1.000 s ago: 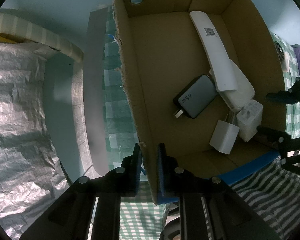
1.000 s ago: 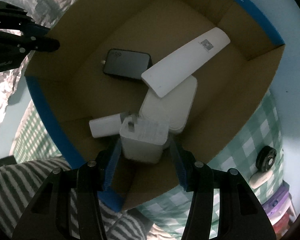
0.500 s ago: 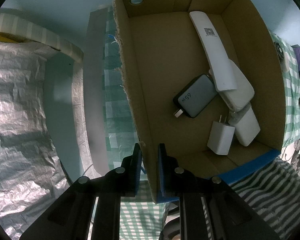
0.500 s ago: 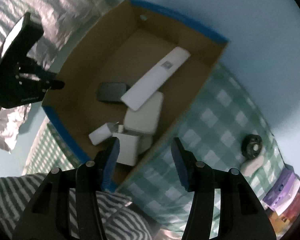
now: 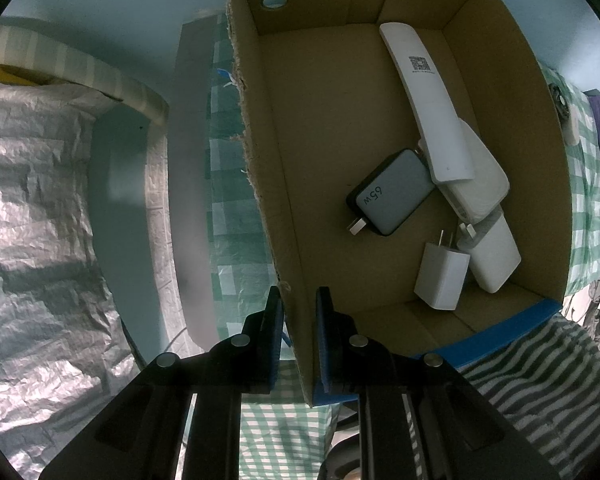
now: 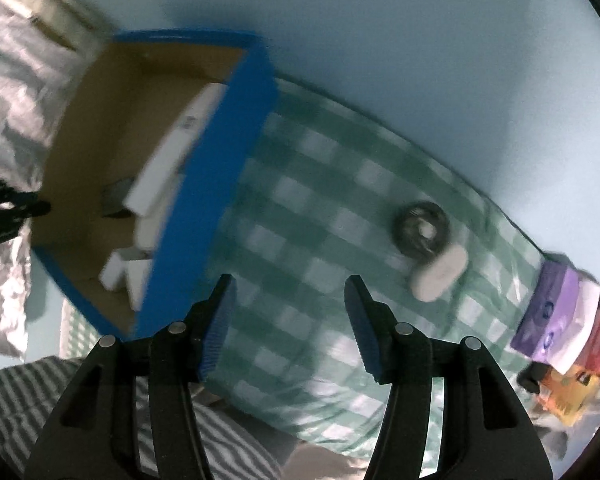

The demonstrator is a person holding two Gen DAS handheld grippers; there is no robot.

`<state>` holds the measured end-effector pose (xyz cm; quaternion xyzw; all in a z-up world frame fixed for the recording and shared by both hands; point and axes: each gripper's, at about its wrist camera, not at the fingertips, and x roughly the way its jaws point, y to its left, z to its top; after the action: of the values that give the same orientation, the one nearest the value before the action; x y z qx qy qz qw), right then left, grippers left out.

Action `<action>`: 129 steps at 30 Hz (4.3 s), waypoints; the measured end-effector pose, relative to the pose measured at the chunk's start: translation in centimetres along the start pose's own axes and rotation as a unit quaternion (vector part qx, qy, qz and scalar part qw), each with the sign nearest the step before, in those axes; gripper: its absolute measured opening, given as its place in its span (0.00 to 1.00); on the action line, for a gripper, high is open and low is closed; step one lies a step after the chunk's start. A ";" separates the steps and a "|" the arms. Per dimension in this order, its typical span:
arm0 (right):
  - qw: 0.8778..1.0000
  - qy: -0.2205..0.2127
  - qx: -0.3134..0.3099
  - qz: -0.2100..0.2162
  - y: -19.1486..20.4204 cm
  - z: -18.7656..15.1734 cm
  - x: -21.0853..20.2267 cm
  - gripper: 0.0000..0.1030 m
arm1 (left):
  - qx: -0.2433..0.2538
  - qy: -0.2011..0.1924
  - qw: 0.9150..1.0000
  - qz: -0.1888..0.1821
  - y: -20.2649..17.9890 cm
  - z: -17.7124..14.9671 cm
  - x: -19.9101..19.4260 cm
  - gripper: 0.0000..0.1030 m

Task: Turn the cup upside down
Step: 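Move the right gripper to the white oval earbud case and grasp it, then carry the earbud case into the box and release it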

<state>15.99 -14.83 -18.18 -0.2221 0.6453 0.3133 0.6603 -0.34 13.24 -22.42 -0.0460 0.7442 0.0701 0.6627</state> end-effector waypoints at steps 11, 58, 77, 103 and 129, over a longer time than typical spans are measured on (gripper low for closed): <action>0.992 0.039 0.111 -0.045 -10.4 -1.3 4.4 0.55 | -0.005 0.000 1.000 0.001 0.1 0.0 -0.1 0.14; 0.988 0.089 0.121 -0.042 -15.2 1.2 12.3 0.36 | -0.013 -0.001 1.000 0.000 -0.4 0.3 0.0 0.19; 0.996 0.061 0.072 -0.012 -5.5 -0.3 6.0 0.36 | -0.001 -0.005 1.000 -0.004 -0.5 0.3 0.0 0.19; 0.991 0.013 -0.130 0.041 14.5 3.2 -0.7 0.36 | 0.009 -0.013 1.000 -0.009 -0.5 0.0 -0.2 0.19; 0.984 0.060 -0.167 0.026 16.8 2.0 5.4 0.36 | 0.007 -0.013 1.000 -0.009 -0.5 0.0 -0.1 0.19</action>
<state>5.48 -0.88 -21.52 -0.3306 0.6278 0.4198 0.5660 -0.25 12.75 -22.34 -0.0469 0.7357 0.0591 0.6731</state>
